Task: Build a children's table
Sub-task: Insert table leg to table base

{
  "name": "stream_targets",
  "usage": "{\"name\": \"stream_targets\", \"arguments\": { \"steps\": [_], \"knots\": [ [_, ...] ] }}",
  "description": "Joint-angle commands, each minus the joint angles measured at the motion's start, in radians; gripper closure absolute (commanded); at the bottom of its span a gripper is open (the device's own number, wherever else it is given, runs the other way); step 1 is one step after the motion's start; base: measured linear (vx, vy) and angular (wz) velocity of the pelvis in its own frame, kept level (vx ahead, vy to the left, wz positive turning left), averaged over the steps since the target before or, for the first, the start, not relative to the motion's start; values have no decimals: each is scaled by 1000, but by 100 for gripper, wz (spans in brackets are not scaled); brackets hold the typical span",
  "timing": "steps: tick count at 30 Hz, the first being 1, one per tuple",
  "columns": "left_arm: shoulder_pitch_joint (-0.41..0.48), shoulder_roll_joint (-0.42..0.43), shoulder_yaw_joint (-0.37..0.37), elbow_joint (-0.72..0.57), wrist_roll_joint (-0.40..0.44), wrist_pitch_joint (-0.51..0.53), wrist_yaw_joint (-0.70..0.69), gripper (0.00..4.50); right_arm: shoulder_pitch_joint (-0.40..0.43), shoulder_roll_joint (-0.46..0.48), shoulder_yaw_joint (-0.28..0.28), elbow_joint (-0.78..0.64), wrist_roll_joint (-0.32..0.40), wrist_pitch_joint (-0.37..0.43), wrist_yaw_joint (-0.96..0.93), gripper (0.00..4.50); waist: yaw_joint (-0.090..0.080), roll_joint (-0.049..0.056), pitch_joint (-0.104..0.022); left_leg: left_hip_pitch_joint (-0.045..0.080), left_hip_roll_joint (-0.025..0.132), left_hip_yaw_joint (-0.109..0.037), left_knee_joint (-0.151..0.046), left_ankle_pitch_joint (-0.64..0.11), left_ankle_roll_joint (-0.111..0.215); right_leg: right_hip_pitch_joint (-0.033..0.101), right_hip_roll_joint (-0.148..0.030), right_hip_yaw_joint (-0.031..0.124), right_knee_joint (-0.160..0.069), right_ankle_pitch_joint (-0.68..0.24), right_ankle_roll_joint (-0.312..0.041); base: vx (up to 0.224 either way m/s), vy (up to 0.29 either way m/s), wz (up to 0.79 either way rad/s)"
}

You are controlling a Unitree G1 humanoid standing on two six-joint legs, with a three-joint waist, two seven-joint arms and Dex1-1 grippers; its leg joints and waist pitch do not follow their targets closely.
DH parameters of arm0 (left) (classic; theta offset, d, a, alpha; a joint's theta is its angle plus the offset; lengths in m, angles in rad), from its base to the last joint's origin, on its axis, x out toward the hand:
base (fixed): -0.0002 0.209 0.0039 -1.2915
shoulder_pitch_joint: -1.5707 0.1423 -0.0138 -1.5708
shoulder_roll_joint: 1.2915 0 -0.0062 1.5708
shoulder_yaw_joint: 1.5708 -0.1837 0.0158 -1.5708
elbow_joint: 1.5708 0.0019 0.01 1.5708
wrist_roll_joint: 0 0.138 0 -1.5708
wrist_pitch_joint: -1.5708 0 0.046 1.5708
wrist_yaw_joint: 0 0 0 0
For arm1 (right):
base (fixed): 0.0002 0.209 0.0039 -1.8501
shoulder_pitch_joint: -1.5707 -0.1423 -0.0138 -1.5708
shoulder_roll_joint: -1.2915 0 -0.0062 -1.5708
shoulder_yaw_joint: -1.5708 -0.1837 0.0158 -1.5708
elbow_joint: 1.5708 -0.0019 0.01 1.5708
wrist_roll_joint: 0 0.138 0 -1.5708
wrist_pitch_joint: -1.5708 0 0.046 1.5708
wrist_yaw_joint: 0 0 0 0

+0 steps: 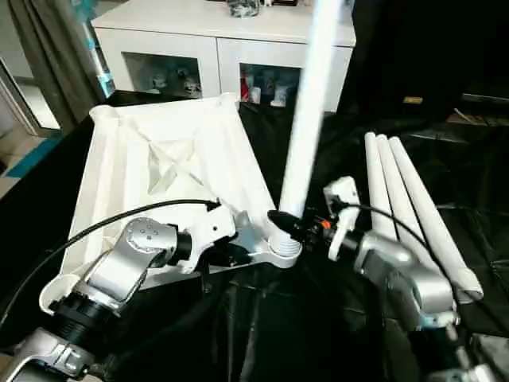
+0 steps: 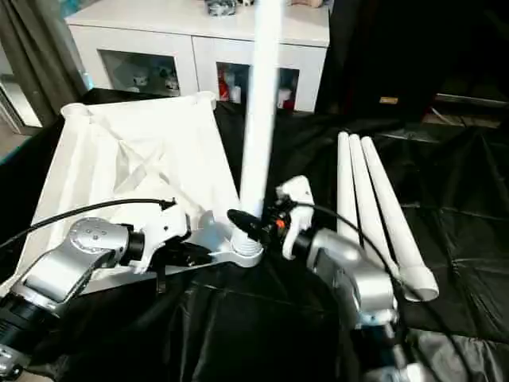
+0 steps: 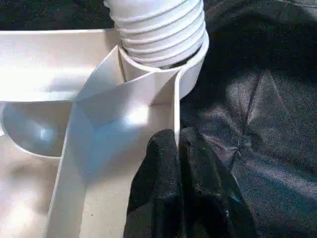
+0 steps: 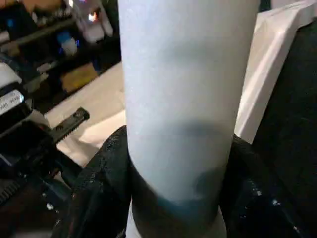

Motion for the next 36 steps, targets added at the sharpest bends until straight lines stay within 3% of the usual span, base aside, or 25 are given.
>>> {"name": "stream_targets", "arguments": {
  "steps": [1, 2, 4, 5, 7, 10, 12, 13, 16, 17, 18, 19, 20, 26, 34, 35, 36],
  "knots": [
    [-17, 11, 6, 9, 8, -4, -13, 450, 45, -9, -15, 77, -27, -1, -30, 259, 3, 18, -54, 7, 42, -21, -91, -319, -3, 42, -73, 42, -85, -347, -198, 0, 0, 0],
    [-20, 11, 6, 14, 10, -7, -13, 450, 54, -5, -18, 84, -26, -16, -29, 259, 3, 16, -54, 8, 41, -19, -91, -321, -1, 40, -72, 42, -88, -355, -196, 0, 0, 0],
    [-26, 12, 6, 21, 13, -11, -15, 450, 70, -1, -20, 95, -26, -36, -27, 259, 7, 26, -55, 10, 41, -21, -91, -327, -1, 41, -74, 42, -90, -370, -192, 0, 0, 0],
    [-28, 12, 6, 22, 13, -10, -16, 450, 80, 0, -19, 95, -30, -48, -26, 259, 6, 23, -54, 10, 42, -20, -93, -326, 0, 41, -72, 41, -92, -366, -192, 0, 0, 0],
    [-32, 11, 7, 24, 14, -9, -19, 450, 90, 1, -17, 92, -38, -65, -24, 259, 8, 27, -56, 7, 42, -22, -94, -319, 1, 43, -72, 40, -88, -350, -194, 0, 0, 0],
    [-37, 13, 4, 25, 18, -9, -23, 450, 110, -22, 25, 47, -89, -91, -19, 259, 9, 28, -58, 6, 42, -21, -94, -307, 5, 44, -72, 41, -88, -345, -192, 0, 0, 0],
    [-38, 14, 3, 27, 21, -12, -23, 450, 117, -41, 51, 17, -118, -98, -15, 259, 10, 21, -58, 4, 42, -18, -95, -287, 12, 45, -71, 40, -90, -347, -184, 0, 0, 0],
    [-37, 12, 2, 27, 22, -12, -21, 450, 117, -54, 65, 2, -131, -99, -14, 259, 11, 25, -59, 5, 42, -19, -95, -282, 12, 45, -72, 40, -87, -344, -184, 0, 0, 0],
    [-34, 6, 1, 25, 24, -11, -17, 450, 114, -70, 79, -12, -143, -98, -14, 259, 10, 18, -59, 3, 43, -17, -95, -265, 22, 45, -71, 41, -88, -326, -186, 0, 0, 0],
    [-32, 4, 1, 24, 24, -11, -16, 450, 112, -75, 85, -16, -147, -97, -13, 259, 11, 18, -59, 3, 43, -18, -96, -265, 23, 45, -71, 41, -88, -332, -185, 0, 0, 0],
    [-31, -1, 1, 23, 24, -9, -11, 450, 109, -81, 88, -19, -150, -94, -10, 259, 10, 12, -58, 4, 44, -16, -96, -268, 26, 44, -73, 42, -89, -348, -181, 0, 0, 0],
    [-29, -4, 1, 22, 24, -8, -8, 450, 107, -86, 93, -21, -154, -94, -5, 259, 10, 15, -57, 4, 44, -17, -96, -272, 26, 43, -73, 42, -90, -358, -180, 0, 0, 0],
    [-28, -7, 0, 22, 25, -7, -6, 450, 106, -90, 95, -20, -156, -94, 0, 259, 9, 9, -56, 7, 45, -16, -97, -281, 26, 41, -72, 42, -93, -381, -173, 0, 0, 0],
    [-15, -14, 2, 15, 25, -7, 6, 450, 78, -85, 78, -13, -128, -77, -3, 259, 7, -2, -58, 6, 46, -16, -98, -282, 26, 40, -74, 43, -96, -402, -159, 0, 0, 0],
    [-18, -22, 5, 23, 30, -13, 15, 450, 80, -70, 25, 16, -73, -73, -10, 259, 7, -3, -56, 7, 45, -17, -99, -302, 24, 35, -76, 43, -103, -460, -142, 0, 0, 0],
    [-20, -20, 6, 26, 30, -15, 14, 450, 89, -64, 15, 17, -63, -73, -15, 259, 11, 15, -59, 10, 45, -20, -98, -305, 19, 36, -78, 44, -101, -456, -142, 0, 0, 0],
    [-23, -18, 5, 30, 31, -17, 12, 450, 101, -56, 0, 22, -51, -79, -22, 259, 7, 9, -58, 7, 46, -18, -100, -313, 17, 35, -75, 43, -106, -446, -142, 0, 0, 0]
  ]
}}
